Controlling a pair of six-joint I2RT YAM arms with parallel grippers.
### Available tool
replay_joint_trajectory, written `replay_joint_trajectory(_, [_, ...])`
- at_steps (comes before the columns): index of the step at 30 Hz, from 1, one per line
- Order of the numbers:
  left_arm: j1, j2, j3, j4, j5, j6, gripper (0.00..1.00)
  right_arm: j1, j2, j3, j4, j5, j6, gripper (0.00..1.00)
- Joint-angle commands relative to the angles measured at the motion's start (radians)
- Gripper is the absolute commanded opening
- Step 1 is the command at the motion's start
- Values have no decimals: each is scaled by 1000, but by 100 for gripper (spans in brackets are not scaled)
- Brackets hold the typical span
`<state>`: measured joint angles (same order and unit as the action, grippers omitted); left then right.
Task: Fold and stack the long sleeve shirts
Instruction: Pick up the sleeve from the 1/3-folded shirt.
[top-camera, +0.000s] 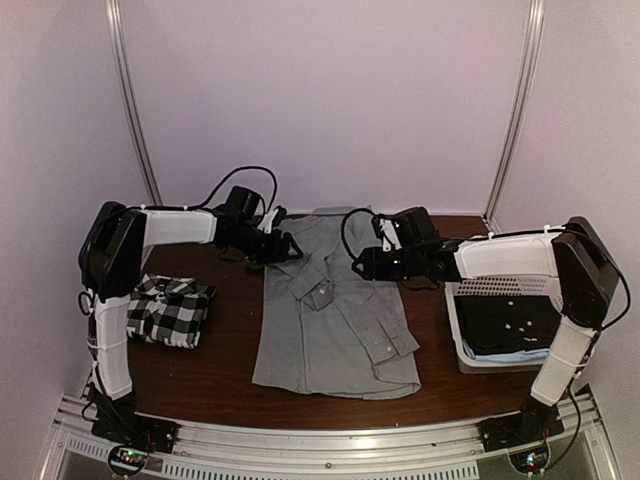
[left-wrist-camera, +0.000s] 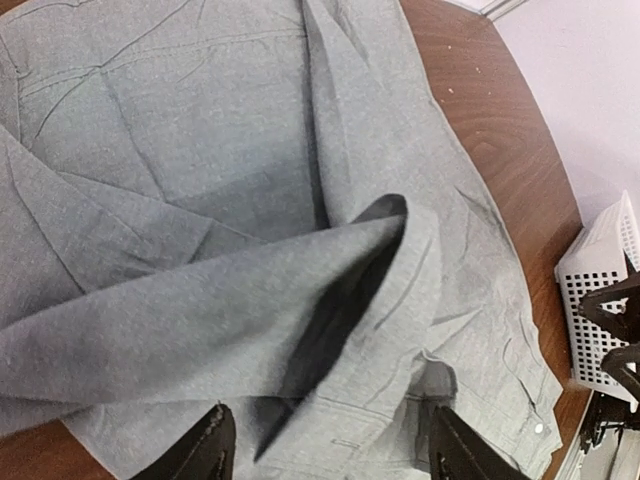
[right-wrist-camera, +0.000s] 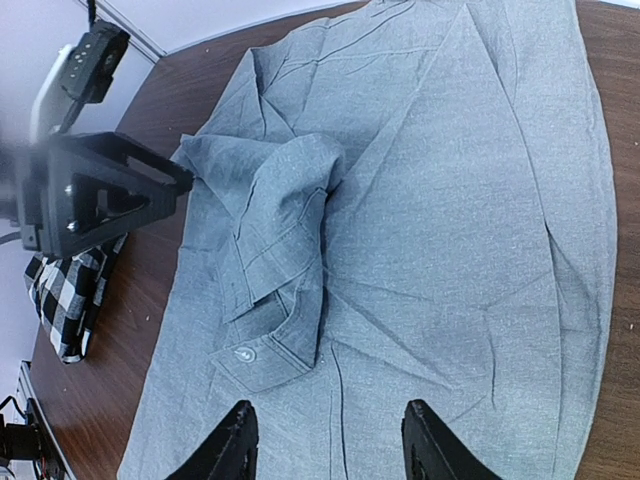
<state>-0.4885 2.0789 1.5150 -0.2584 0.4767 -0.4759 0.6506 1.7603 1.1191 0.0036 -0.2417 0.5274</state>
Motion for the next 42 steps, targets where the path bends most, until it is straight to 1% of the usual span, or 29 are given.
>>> replay_joint_trajectory(1, [13, 100, 94, 8, 95, 72, 69, 7, 4, 1, 4, 3, -5, 51])
replay_joint_trajectory(4, [13, 149, 136, -16, 158, 94, 70, 7, -2, -1, 4, 6, -9, 50])
replay_joint_trajectory(9, [9, 160, 119, -14, 220, 108, 70, 8, 0, 2, 4, 5, -10, 51])
replay_joint_trajectory(13, [-5, 160, 97, -14, 249, 115, 70, 17, 12, 12, 5, -2, -13, 51])
replay_joint_trajectory(18, [-24, 126, 61, -15, 259, 109, 66, 31, 15, 19, 5, 1, -17, 51])
replay_joint_trajectory(22, [-33, 97, 34, -15, 275, 101, 56, 52, 19, 11, 9, 4, -20, 51])
replay_joint_trajectory(29, [-39, 70, 17, -4, 321, 58, 31, 115, 60, -1, 13, 37, -40, 51])
replay_joint_trajectory(34, [-51, 70, 29, 19, 354, 2, 19, 122, 83, -22, 46, 50, -20, 51])
replay_joint_trajectory(38, [-64, 70, 42, 29, 359, -47, 11, 122, 62, -59, 67, 94, -1, 51])
replay_joint_trajectory(42, [-71, 70, 54, 42, 356, -99, 5, 122, 21, -119, 106, 135, 14, 56])
